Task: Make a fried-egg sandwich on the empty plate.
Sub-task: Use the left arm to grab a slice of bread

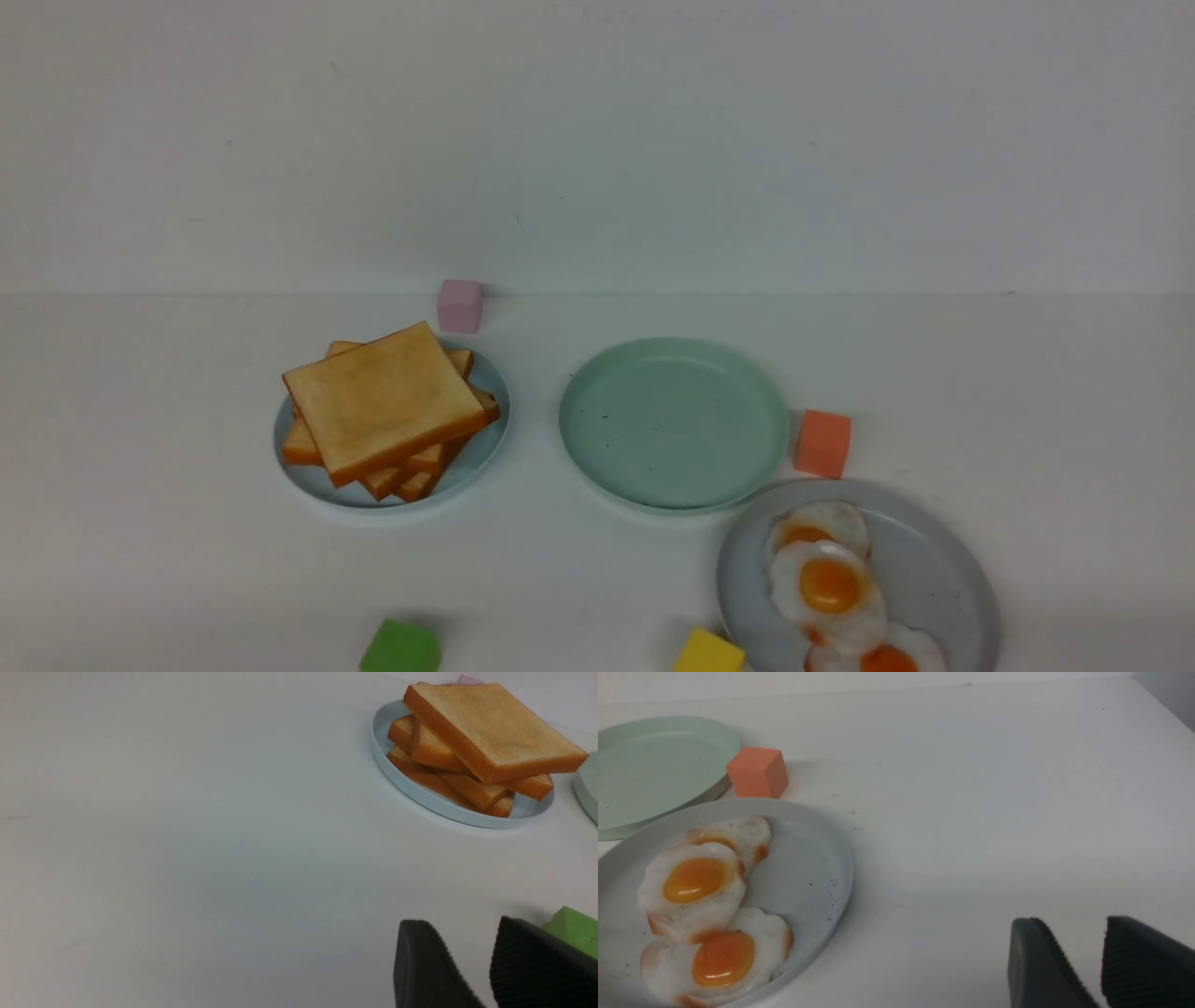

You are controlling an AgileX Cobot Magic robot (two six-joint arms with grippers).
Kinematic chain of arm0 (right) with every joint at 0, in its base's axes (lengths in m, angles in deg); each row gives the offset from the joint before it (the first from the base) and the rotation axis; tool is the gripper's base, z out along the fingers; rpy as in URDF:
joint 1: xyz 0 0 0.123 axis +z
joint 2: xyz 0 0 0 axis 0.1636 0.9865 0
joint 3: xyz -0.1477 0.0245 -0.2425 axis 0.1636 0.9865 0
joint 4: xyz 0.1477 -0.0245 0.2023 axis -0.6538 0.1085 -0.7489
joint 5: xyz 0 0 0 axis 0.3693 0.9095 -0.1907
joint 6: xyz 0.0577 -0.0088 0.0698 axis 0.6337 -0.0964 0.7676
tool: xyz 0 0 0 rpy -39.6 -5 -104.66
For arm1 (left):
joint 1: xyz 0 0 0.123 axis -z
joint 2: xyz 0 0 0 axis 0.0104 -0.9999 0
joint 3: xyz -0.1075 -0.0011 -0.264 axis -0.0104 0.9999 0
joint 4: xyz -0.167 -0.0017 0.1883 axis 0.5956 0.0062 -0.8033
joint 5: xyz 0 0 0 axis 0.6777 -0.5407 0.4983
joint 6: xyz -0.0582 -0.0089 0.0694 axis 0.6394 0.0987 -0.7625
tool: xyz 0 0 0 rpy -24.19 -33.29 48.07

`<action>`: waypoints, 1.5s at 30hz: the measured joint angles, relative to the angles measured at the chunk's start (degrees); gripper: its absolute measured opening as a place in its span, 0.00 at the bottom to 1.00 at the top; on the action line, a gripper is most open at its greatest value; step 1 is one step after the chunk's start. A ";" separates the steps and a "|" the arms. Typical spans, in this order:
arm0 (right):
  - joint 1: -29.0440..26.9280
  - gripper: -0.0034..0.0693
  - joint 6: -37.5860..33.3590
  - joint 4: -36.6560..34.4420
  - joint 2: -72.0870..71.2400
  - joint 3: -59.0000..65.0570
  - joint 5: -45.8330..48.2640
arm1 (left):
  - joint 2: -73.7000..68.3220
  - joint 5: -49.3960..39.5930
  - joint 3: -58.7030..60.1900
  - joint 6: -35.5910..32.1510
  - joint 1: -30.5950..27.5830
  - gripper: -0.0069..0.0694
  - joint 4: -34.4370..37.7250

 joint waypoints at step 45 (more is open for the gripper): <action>0.00 0.38 19.77 0.00 0.00 -2.98 -39.91 | 0.00 39.48 -1.52 8.13 0.00 0.40 4.91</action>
